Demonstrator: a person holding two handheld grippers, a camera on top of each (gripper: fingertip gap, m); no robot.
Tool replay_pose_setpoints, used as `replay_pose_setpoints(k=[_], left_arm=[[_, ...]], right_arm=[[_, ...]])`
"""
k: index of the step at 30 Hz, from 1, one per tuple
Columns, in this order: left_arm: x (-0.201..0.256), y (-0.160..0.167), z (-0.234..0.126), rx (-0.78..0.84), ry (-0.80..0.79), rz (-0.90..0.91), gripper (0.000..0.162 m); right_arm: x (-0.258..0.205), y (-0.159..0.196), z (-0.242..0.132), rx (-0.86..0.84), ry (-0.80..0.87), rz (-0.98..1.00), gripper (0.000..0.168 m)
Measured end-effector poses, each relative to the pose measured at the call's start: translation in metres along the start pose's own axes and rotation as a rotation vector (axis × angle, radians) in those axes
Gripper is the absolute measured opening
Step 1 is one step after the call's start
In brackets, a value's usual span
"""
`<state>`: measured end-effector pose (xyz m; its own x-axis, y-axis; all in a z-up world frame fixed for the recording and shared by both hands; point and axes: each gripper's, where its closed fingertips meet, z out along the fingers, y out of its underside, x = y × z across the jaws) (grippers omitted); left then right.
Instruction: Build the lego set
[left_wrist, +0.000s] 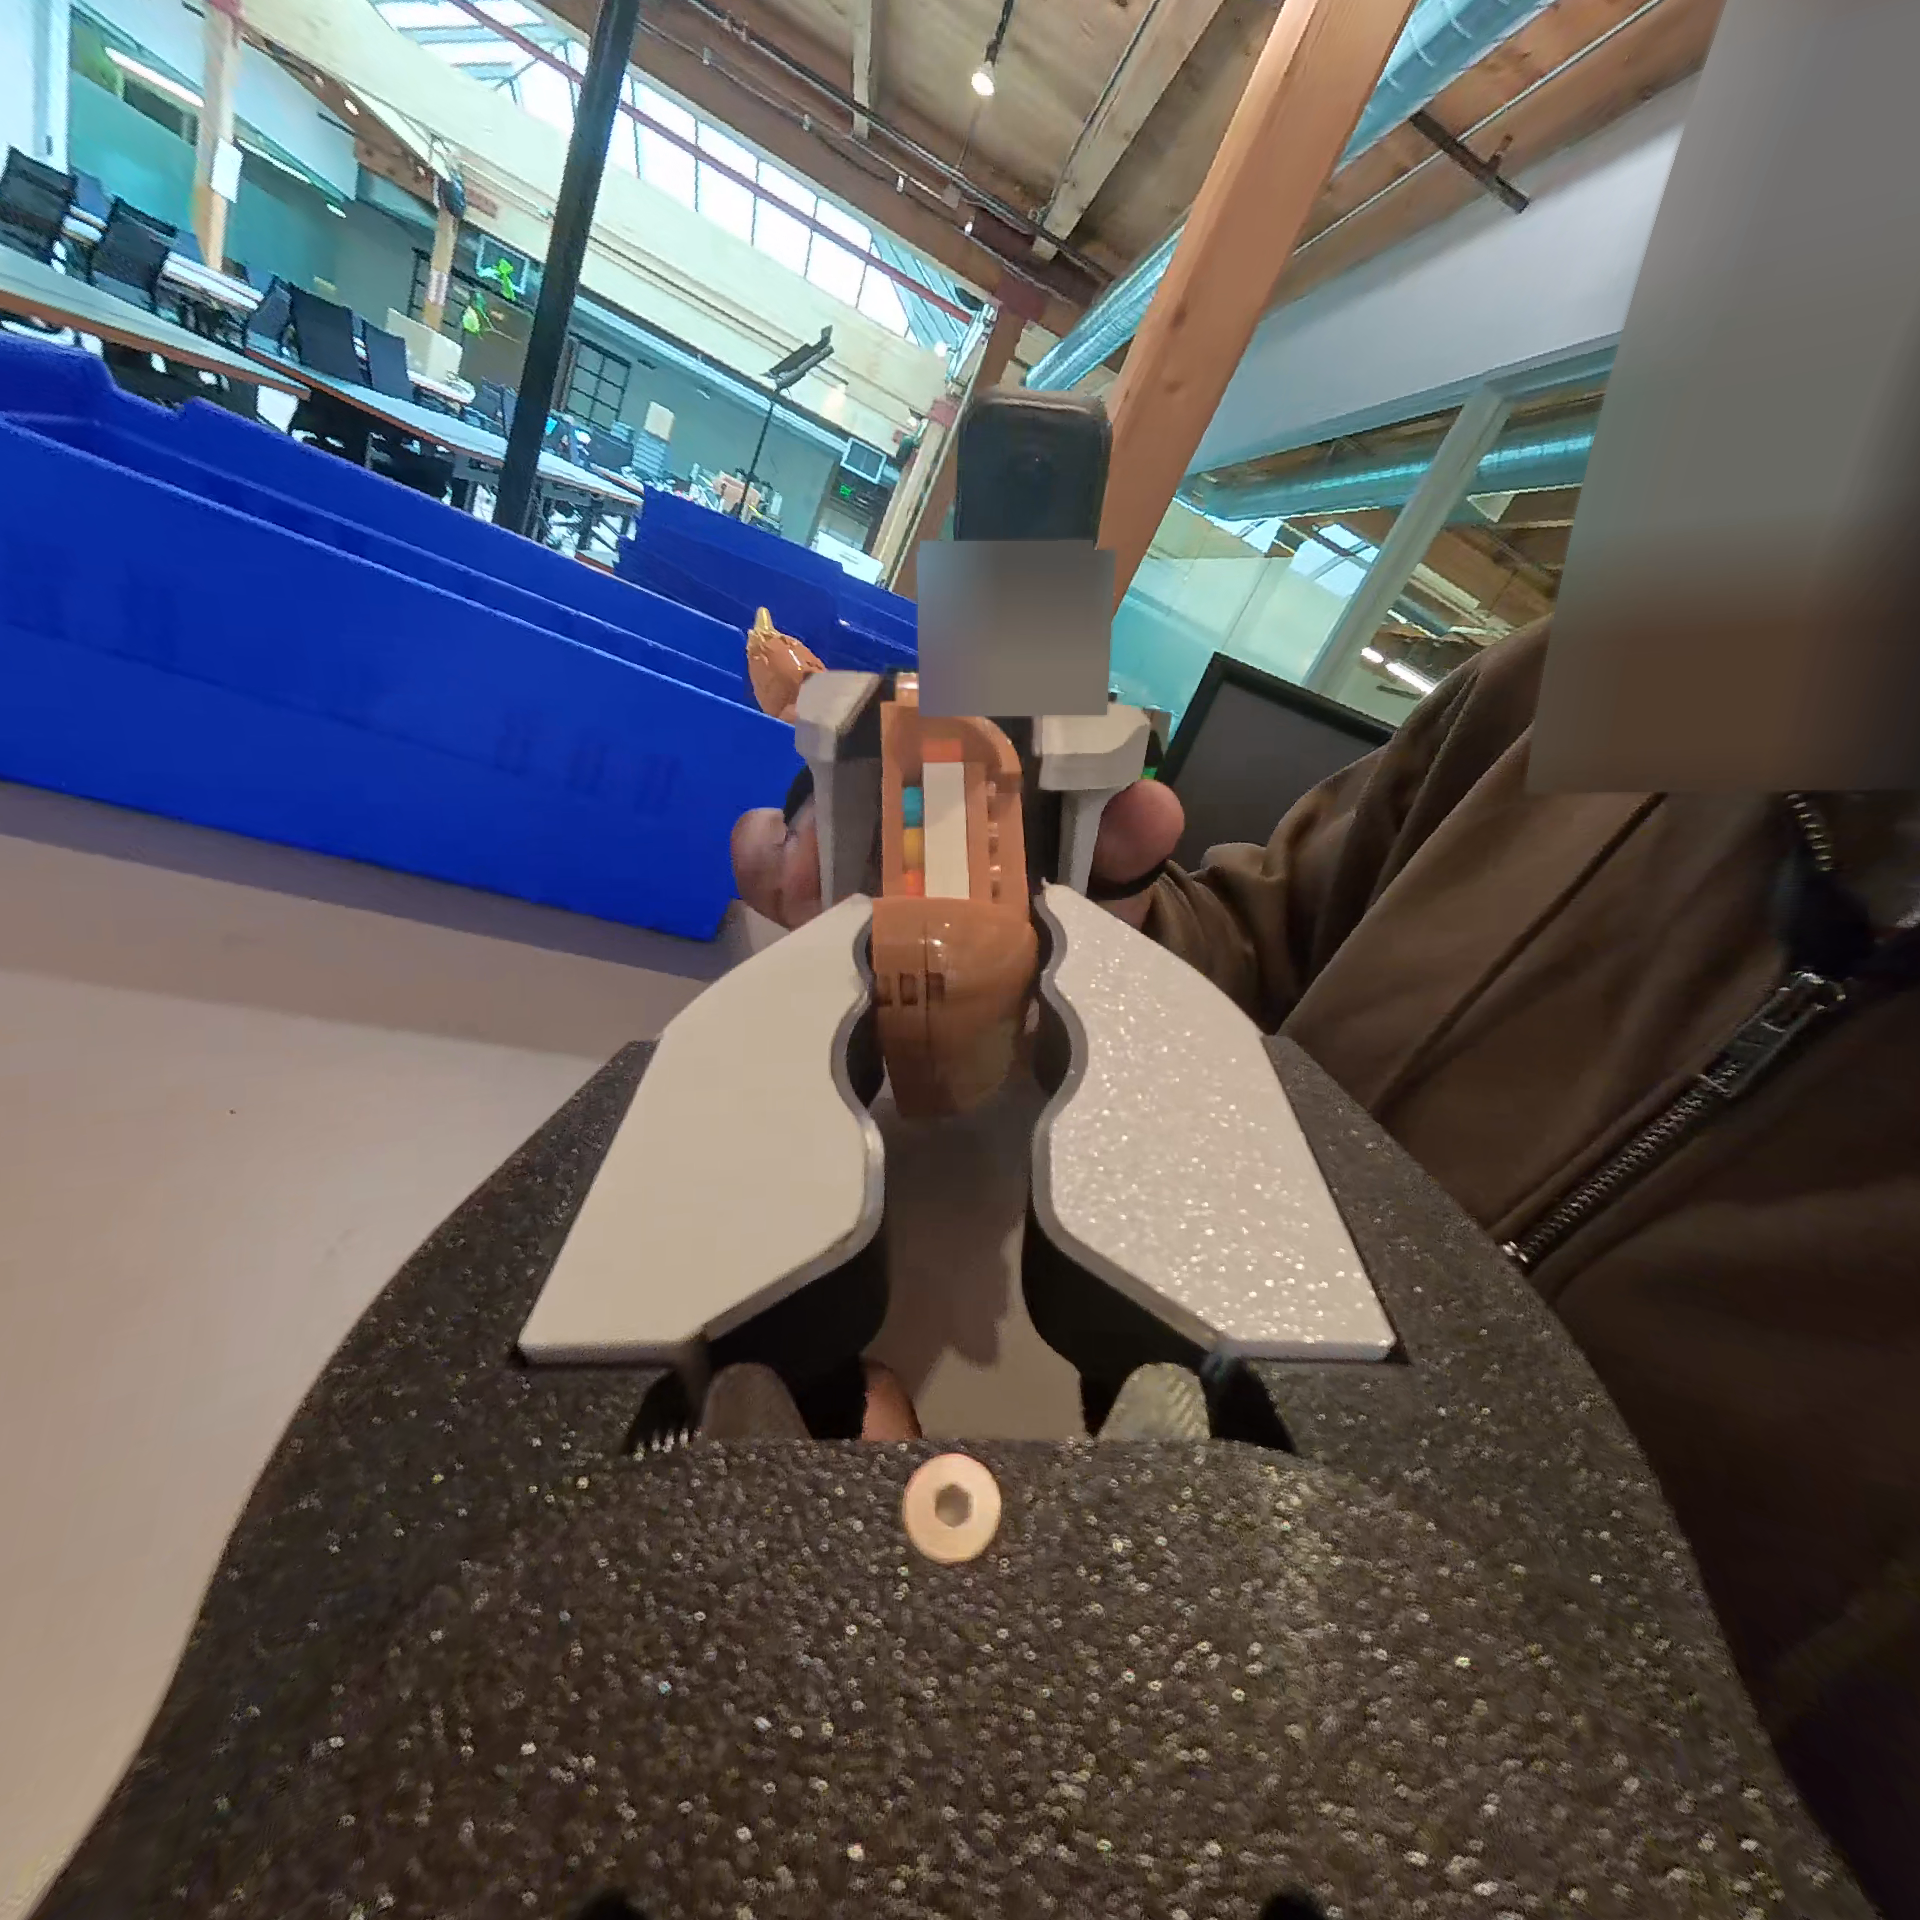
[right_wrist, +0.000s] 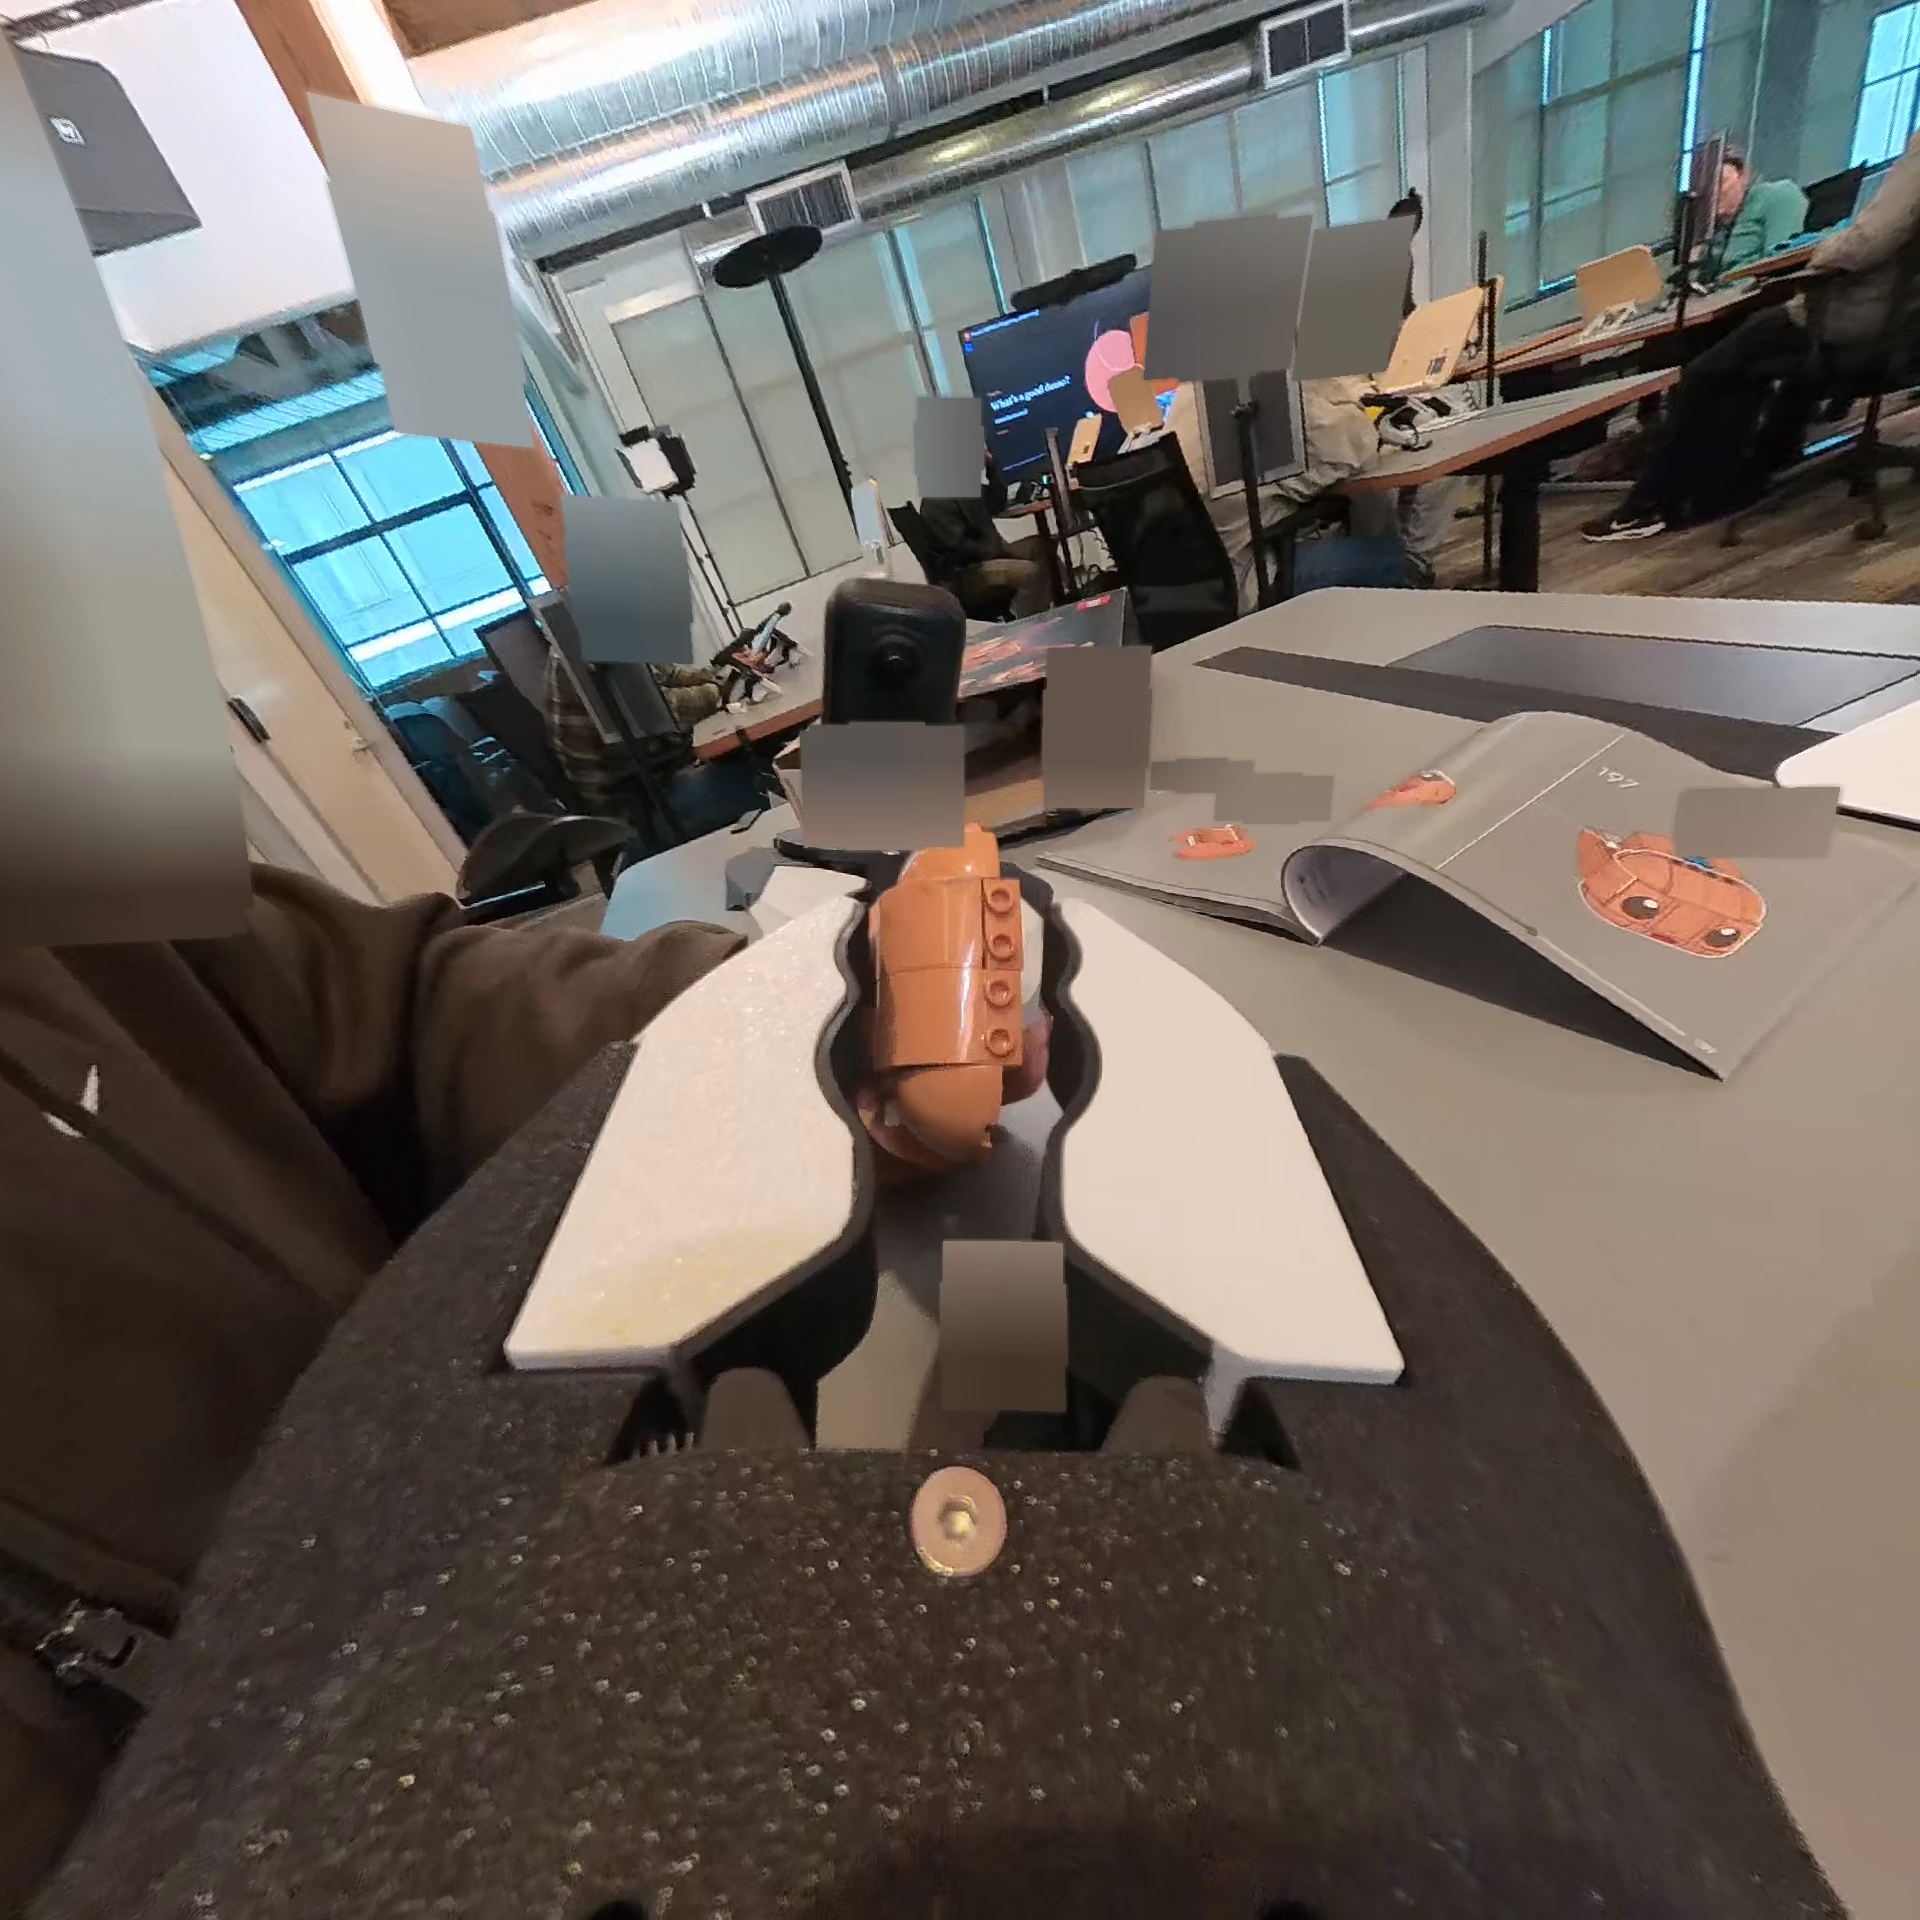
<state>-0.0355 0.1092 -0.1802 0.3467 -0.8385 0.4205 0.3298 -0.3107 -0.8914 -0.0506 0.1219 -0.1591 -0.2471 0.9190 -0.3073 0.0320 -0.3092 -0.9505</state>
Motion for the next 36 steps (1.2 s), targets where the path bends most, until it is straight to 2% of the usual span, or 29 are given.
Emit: replay_pose_setpoints(k=[9, 36], left_arm=[[0.0041, -0.0002, -0.0024, -0.008, 0.067, -0.059, 0.025], [0.0077, 0.0025, -0.0018, -0.025, 0.103, -0.066, 0.025]], right_arm=[[-0.0043, 0.005, 0.005, -0.088, 0.043, -0.024, 0.027], [-0.0091, 0.0061, 0.0039, -0.064, 0.007, 0.004, 0.025]])
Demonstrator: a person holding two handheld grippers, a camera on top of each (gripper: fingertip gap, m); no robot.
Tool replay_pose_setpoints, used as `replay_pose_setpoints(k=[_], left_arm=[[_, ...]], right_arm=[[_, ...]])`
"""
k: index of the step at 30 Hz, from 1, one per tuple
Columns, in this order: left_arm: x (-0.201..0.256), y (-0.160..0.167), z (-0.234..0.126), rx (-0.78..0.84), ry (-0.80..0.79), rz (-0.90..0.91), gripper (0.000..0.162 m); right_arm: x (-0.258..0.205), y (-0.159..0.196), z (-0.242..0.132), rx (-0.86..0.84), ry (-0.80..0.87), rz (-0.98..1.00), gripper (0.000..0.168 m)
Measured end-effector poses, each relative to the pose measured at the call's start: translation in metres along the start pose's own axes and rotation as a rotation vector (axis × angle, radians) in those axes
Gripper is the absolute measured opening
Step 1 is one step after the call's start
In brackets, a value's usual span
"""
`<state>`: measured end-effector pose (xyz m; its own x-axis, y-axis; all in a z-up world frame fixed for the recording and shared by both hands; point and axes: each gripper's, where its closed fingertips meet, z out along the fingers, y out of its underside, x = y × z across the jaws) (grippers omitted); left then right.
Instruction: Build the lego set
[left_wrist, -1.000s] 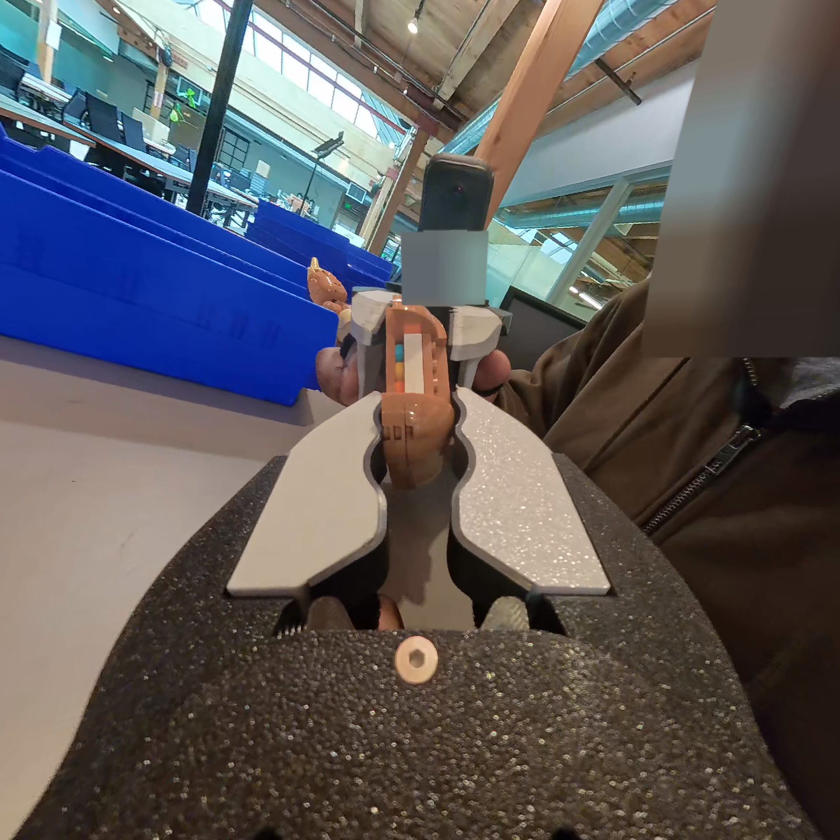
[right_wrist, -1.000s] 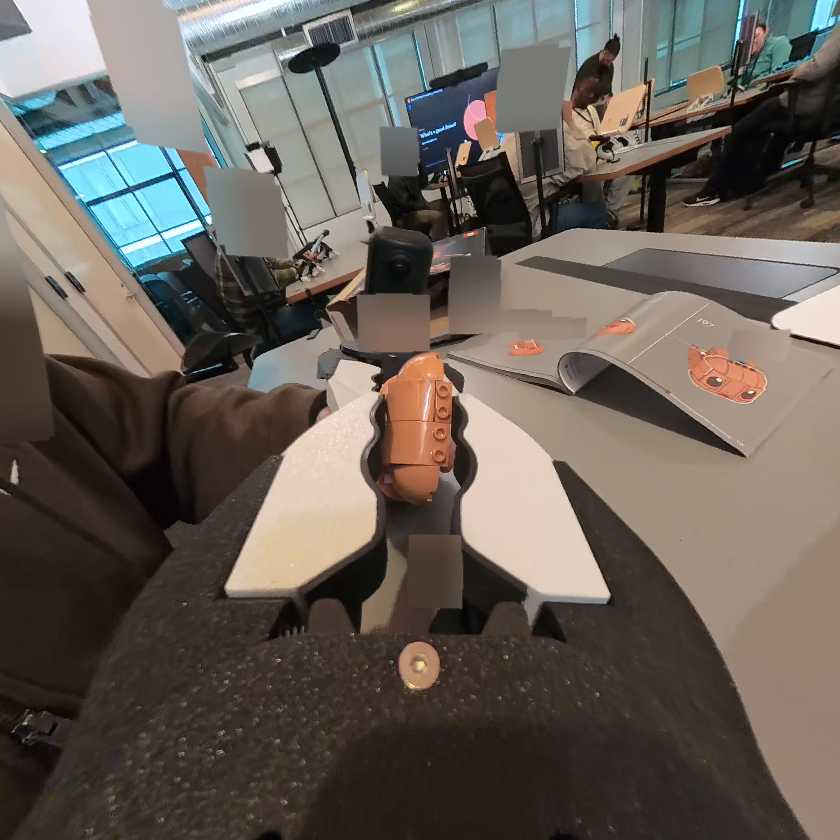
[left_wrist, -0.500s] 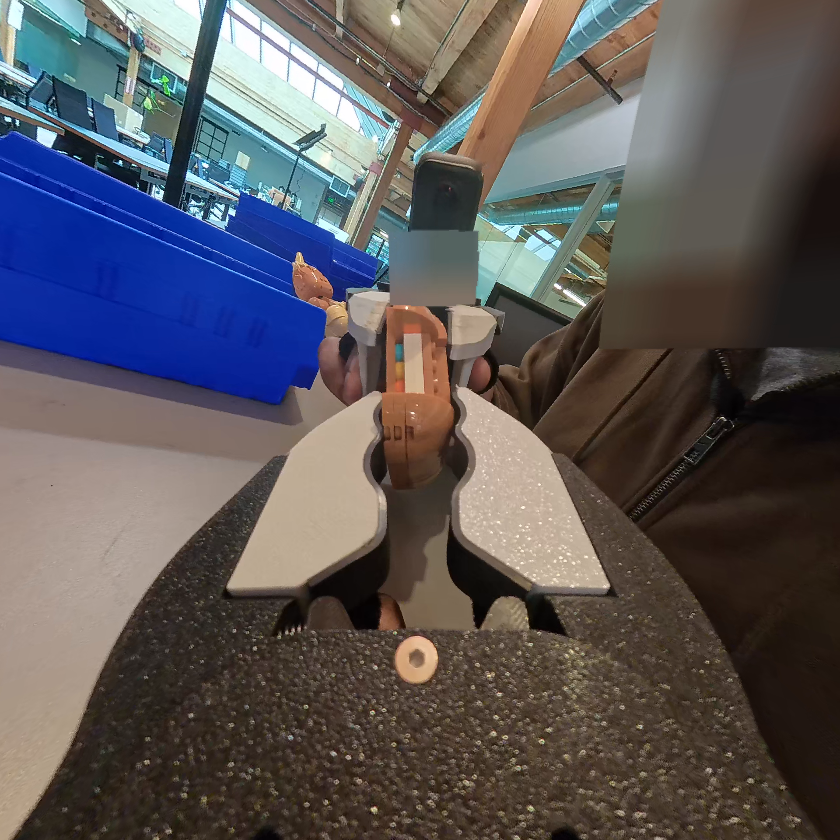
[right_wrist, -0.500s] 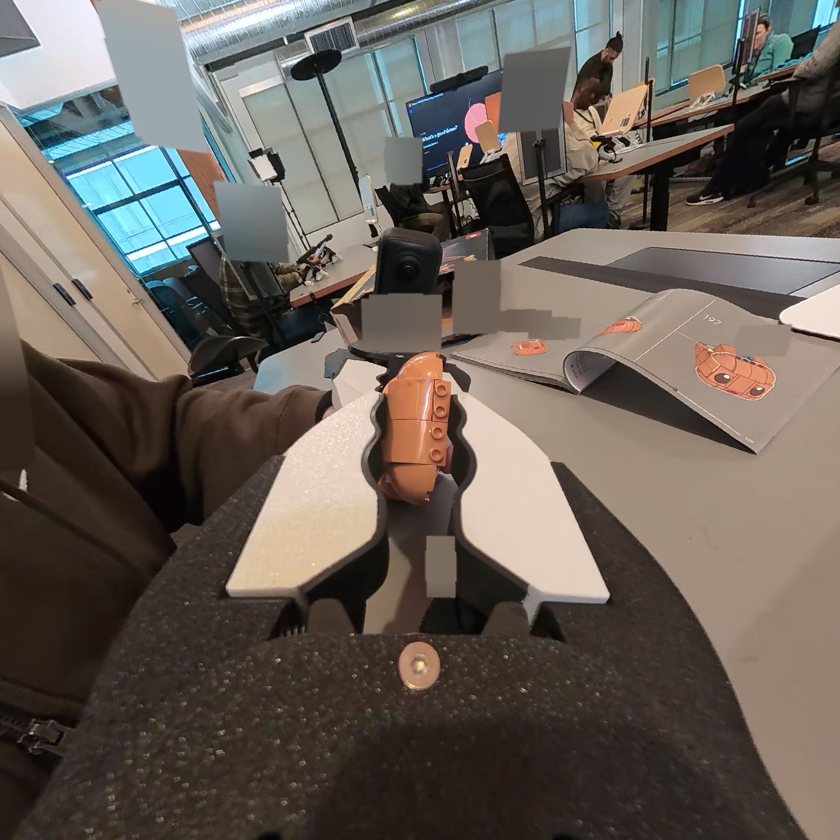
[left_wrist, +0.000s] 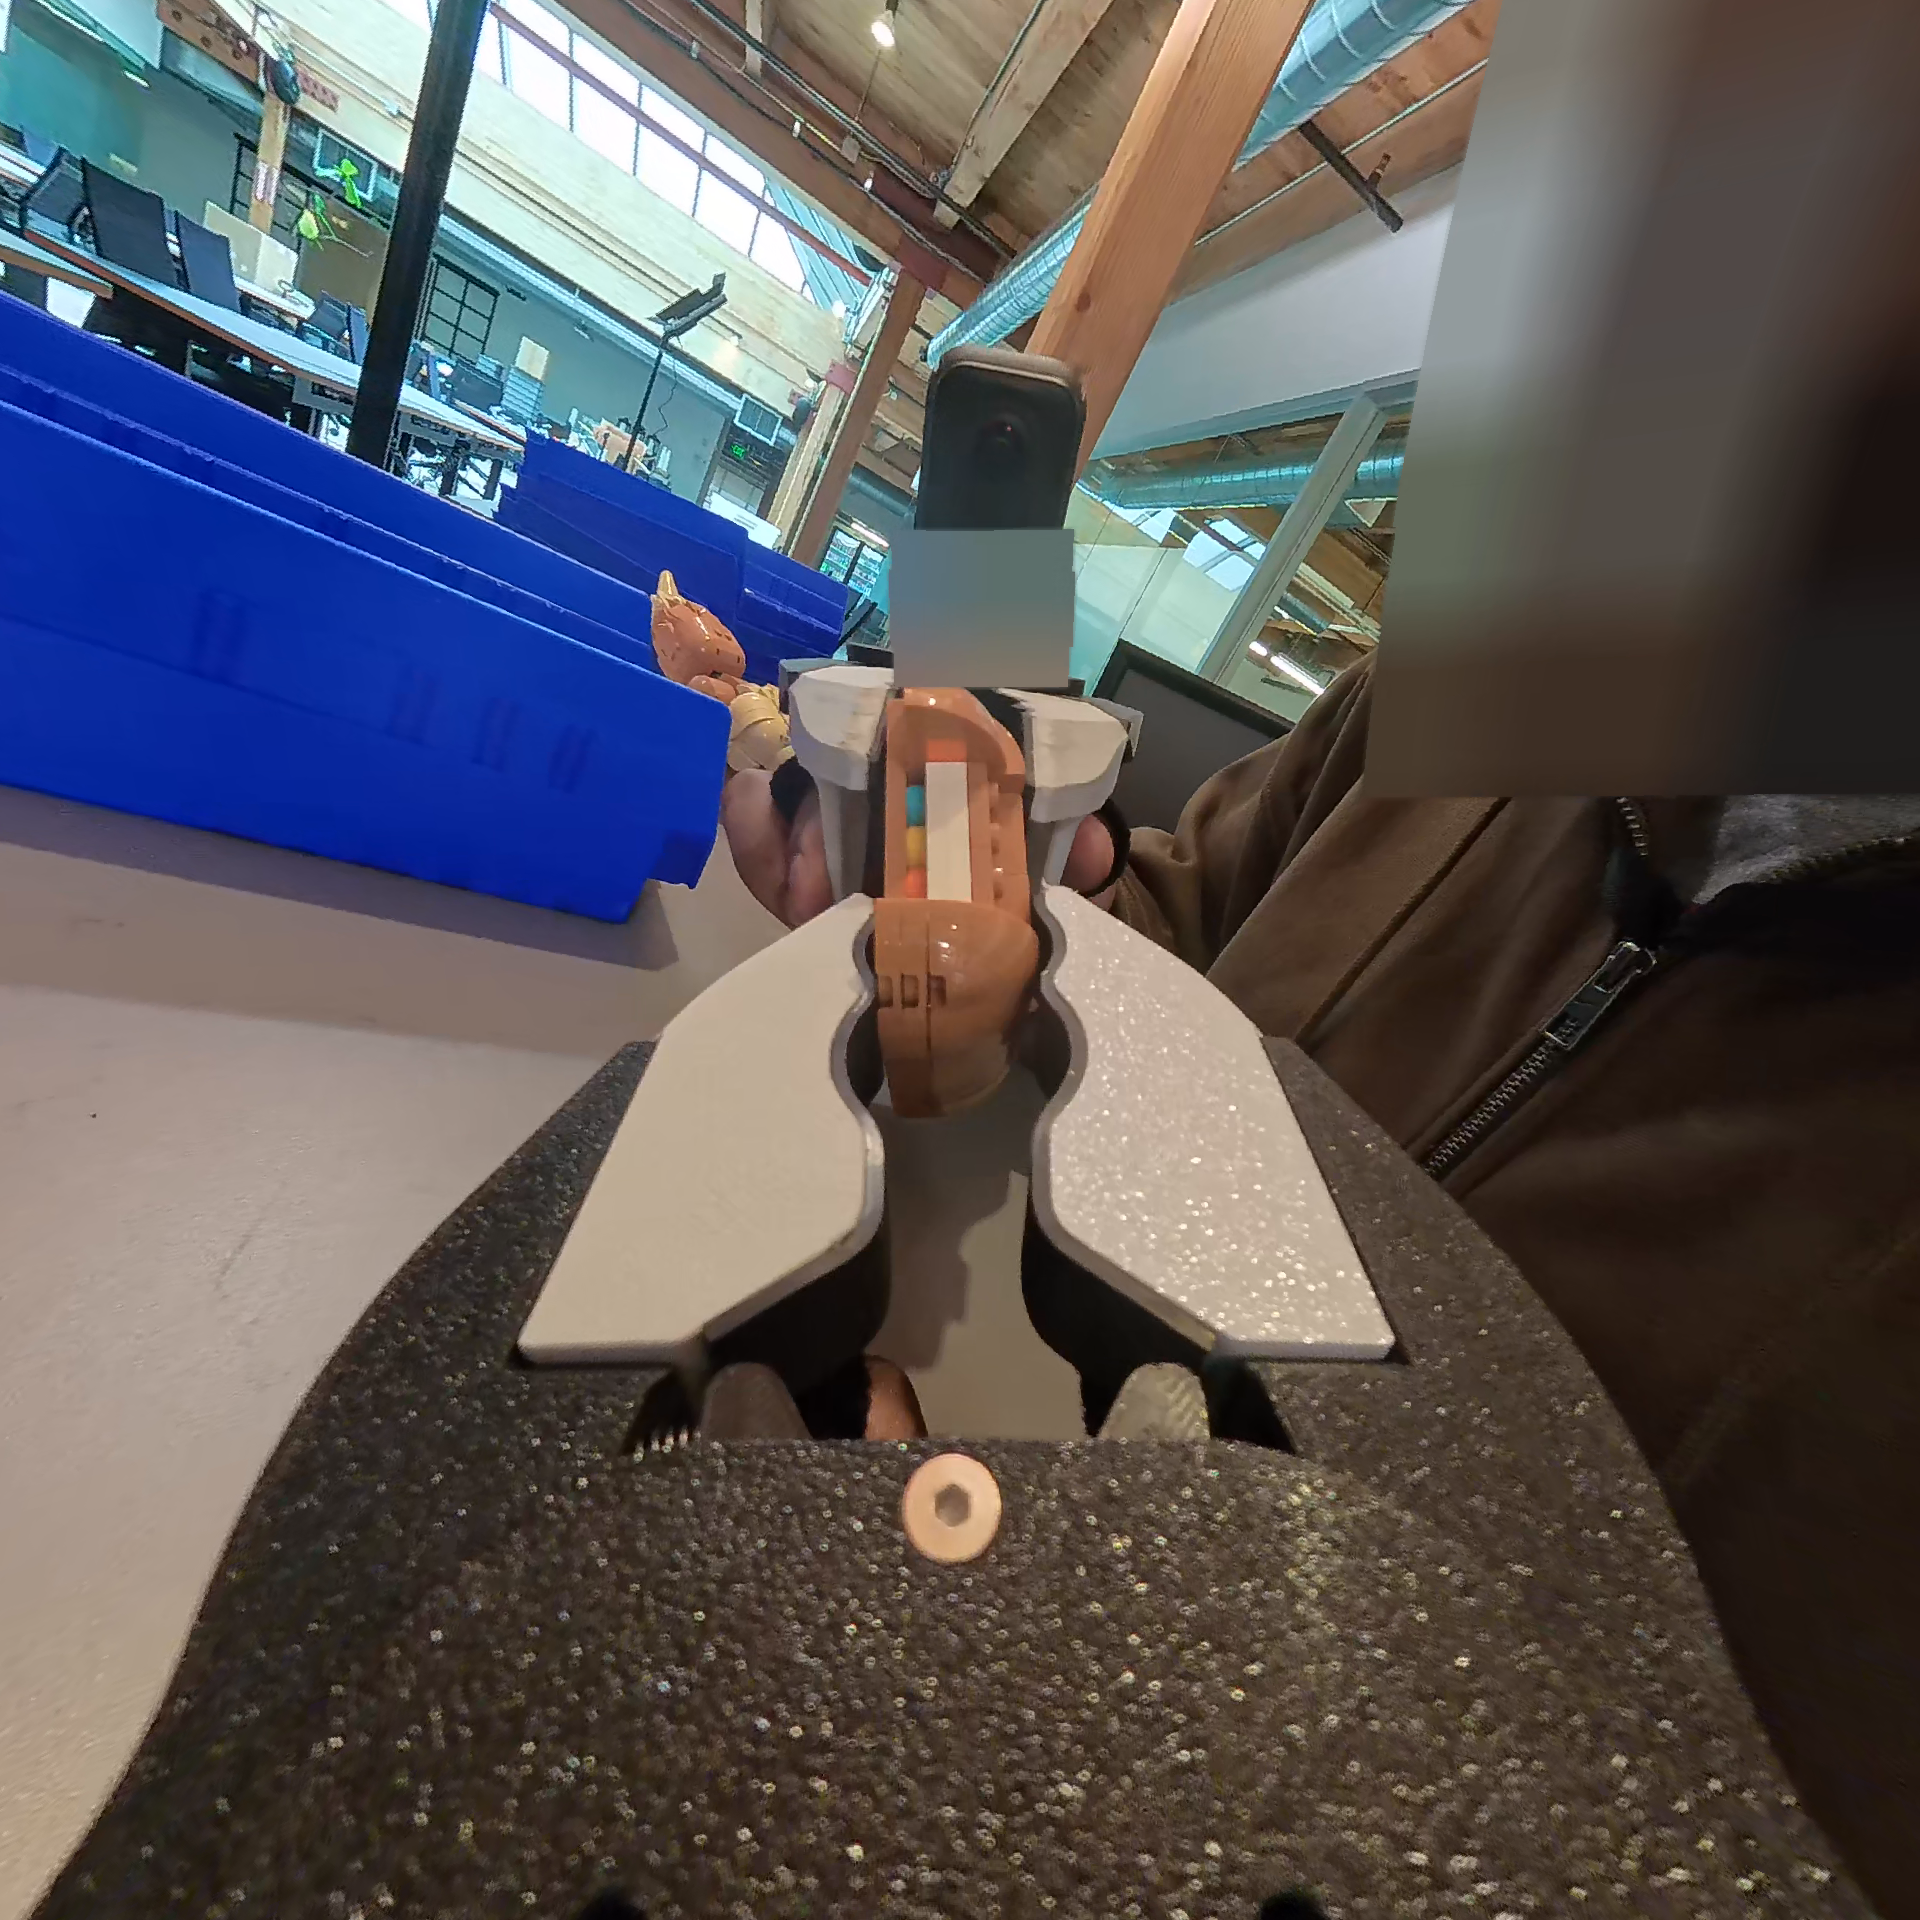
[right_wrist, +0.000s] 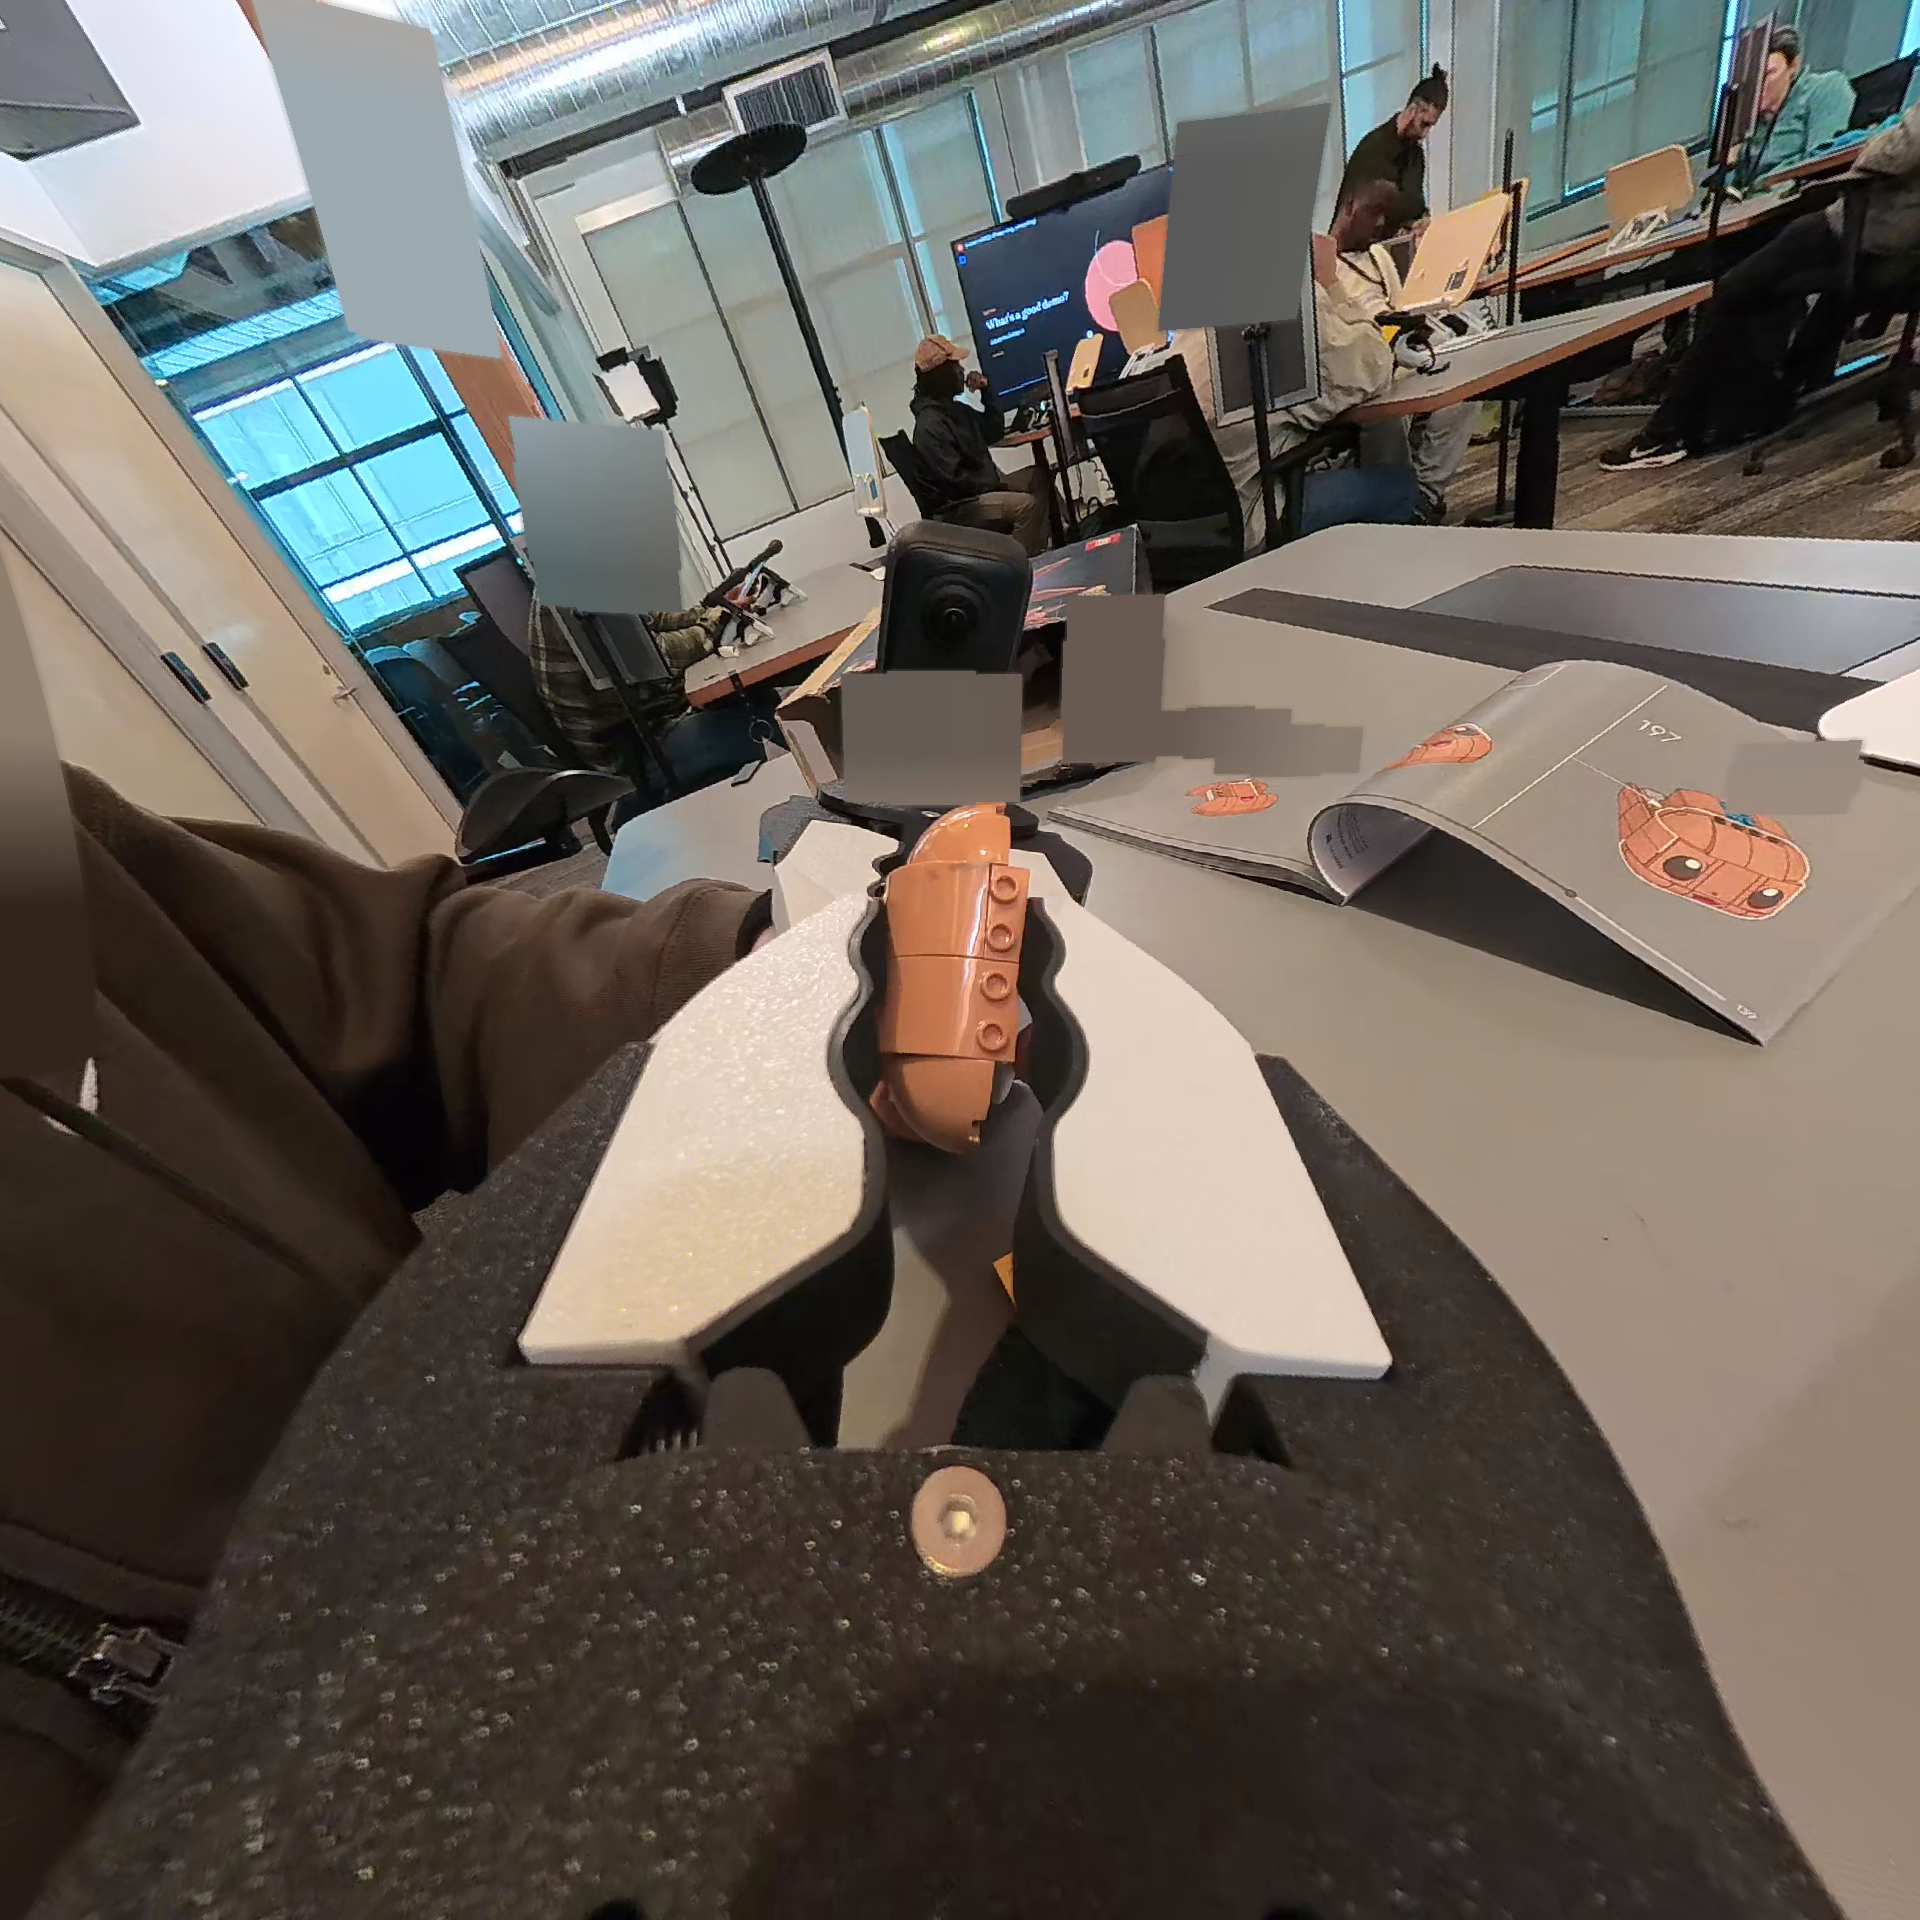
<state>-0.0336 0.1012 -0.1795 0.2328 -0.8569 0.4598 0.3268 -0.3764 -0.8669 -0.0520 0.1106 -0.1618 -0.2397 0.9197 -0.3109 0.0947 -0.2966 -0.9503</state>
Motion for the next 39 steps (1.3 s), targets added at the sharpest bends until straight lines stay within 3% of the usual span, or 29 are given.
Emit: replay_pose_setpoints(k=[5, 9, 15, 19, 36, 39], left_arm=[[-0.001, -0.001, 0.0, 0.005, -0.008, -0.002, 0.025], [-0.002, -0.004, -0.002, 0.032, -0.014, -0.005, 0.025], [0.0, -0.002, 0.0, 0.019, 0.003, -0.011, 0.025], [0.001, -0.001, 0.0, 0.013, 0.008, -0.011, 0.025], [-0.007, 0.0, 0.001, 0.001, -0.032, -0.05, 0.025], [-0.012, -0.001, 0.0, 0.004, -0.066, -0.074, 0.025]], right_arm=[[0.002, 0.0, 0.001, 0.011, 0.003, 0.018, 0.025], [0.001, -0.002, 0.0, 0.032, -0.006, 0.048, 0.044], [0.0, -0.002, -0.001, 0.041, -0.027, 0.068, 0.024], [-0.001, -0.001, -0.002, 0.044, -0.055, 0.091, 0.023], [0.007, 0.002, -0.005, 0.055, -0.053, 0.14, 0.023], [0.017, 0.002, -0.009, 0.041, -0.014, 0.126, 0.039]])
